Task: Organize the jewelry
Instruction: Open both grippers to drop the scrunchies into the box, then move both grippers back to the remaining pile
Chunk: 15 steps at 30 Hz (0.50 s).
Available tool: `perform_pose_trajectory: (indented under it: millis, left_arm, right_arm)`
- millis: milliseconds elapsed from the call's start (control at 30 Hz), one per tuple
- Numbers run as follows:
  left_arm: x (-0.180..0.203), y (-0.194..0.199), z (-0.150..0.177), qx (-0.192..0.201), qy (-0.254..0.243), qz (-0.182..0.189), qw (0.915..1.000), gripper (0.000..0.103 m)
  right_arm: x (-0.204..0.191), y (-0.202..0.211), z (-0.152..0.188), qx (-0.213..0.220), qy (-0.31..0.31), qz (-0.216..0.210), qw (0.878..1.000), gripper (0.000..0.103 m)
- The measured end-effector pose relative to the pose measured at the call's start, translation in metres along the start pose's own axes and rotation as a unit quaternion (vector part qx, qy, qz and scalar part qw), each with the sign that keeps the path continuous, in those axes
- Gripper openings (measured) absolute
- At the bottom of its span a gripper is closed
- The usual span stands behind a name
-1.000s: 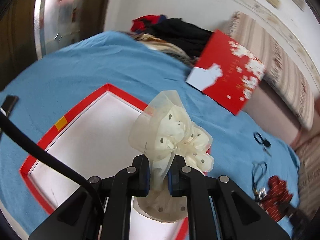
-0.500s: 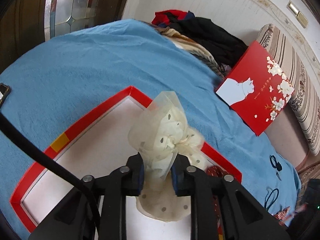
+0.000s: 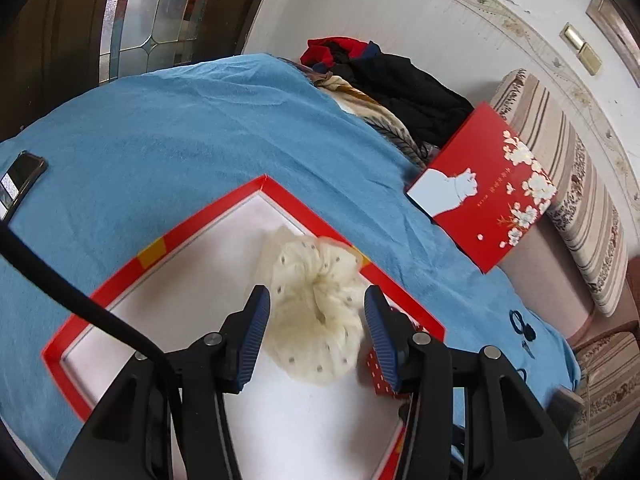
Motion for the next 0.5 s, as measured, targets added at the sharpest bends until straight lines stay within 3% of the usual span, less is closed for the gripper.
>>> perform_pose_trajectory:
  millis: [67, 167, 367, 433, 500]
  left_arm:
    - [0.000, 0.006, 0.005, 0.006, -0.009, -0.006, 0.9999, 0.048]
    - [0.001, 0.011, 0.010, 0.009, -0.019, -0.010, 0.9997, 0.048]
    - [0.010, 0.023, 0.016, 0.014, -0.030, -0.005, 0.9995, 0.048]
    - [0.018, 0.028, 0.021, 0.018, -0.040, -0.002, 0.9990, 0.048]
    - [0.031, 0.034, 0.030, 0.016, -0.056, 0.008, 0.9982, 0.048]
  right_arm:
    - [0.000, 0.002, 0.001, 0.002, -0.011, 0.006, 1.000, 0.012]
    - [-0.003, 0.008, 0.011, -0.004, 0.009, 0.046, 0.999, 0.012]
    - [0.019, 0.033, 0.039, -0.008, -0.006, 0.074, 0.997, 0.012]
    - [0.024, 0.039, 0.044, -0.006, 0.000, 0.064, 0.998, 0.014]
    - [0.031, 0.056, 0.047, 0.005, -0.011, 0.025, 1.000, 0.028]
Point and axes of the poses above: each gripper's, at about its wrist camera, not at the fingertips, and y roughly against the way its jaws point, x to its right, z to its underside, the point moved 5 cm from there along -y, roughly the way its jaws point, and after that the axes turned 12 degrees about -z, right-handed, at the moved point
